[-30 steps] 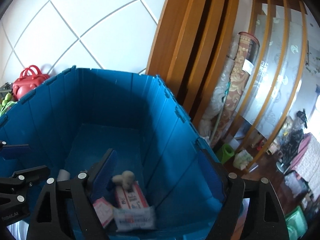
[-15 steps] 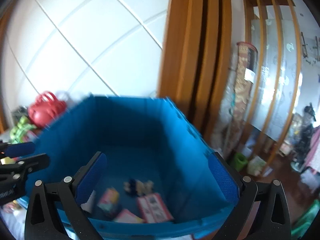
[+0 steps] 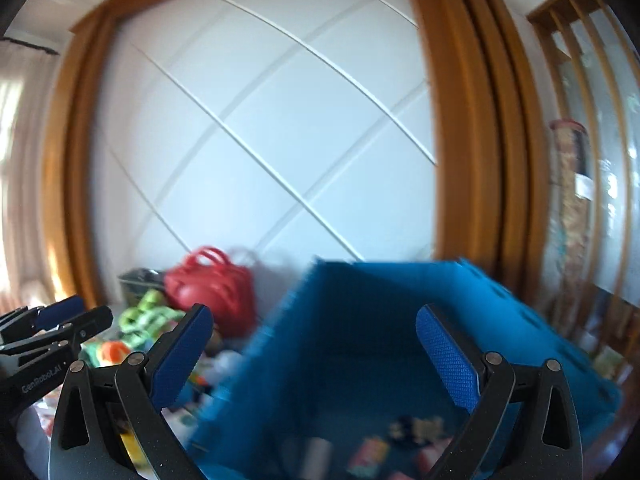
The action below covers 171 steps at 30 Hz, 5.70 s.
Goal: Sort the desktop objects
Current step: 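Move both tools back over the heap of items, then grasp the large pink Soft tissue pack with the left tool, then grasp the clear packing tape roll with the right tool while the left tool holds the pink pack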
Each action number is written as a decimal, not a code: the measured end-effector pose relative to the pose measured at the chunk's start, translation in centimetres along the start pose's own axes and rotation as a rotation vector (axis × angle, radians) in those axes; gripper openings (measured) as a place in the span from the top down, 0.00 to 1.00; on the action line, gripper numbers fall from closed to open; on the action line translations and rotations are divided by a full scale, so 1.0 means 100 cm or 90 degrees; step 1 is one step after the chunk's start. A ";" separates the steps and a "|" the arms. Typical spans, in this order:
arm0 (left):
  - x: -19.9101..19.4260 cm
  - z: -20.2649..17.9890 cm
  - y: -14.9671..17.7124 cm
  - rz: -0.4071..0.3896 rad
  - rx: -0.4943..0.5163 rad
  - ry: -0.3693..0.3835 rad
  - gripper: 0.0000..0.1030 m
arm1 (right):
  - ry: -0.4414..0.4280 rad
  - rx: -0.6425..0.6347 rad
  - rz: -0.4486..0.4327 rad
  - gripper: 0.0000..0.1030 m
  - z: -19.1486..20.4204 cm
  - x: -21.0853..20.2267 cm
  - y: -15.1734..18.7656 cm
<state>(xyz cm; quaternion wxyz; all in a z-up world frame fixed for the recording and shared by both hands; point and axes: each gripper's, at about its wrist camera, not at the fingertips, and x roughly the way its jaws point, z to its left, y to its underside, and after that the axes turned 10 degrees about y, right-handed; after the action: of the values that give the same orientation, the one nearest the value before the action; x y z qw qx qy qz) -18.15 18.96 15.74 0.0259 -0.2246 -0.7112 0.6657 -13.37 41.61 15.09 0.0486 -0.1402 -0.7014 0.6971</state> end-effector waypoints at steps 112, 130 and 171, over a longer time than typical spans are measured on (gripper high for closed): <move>-0.001 0.571 0.150 0.459 -0.137 -0.314 0.15 | -0.190 -0.191 0.500 0.33 0.402 0.126 0.185; -0.004 0.444 0.123 0.379 -0.097 -0.213 0.15 | -0.240 -0.075 0.410 0.34 0.366 0.109 0.127; -0.001 0.451 0.172 0.447 -0.118 -0.195 0.15 | -0.162 -0.334 0.442 0.33 0.415 0.097 0.211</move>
<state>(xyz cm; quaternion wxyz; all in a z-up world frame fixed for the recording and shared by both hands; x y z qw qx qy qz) -28.30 -23.00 -5.82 -0.3299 -0.3536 -0.6441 0.5927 -30.91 3.94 -8.03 -0.3116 -0.2881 -0.7661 0.4828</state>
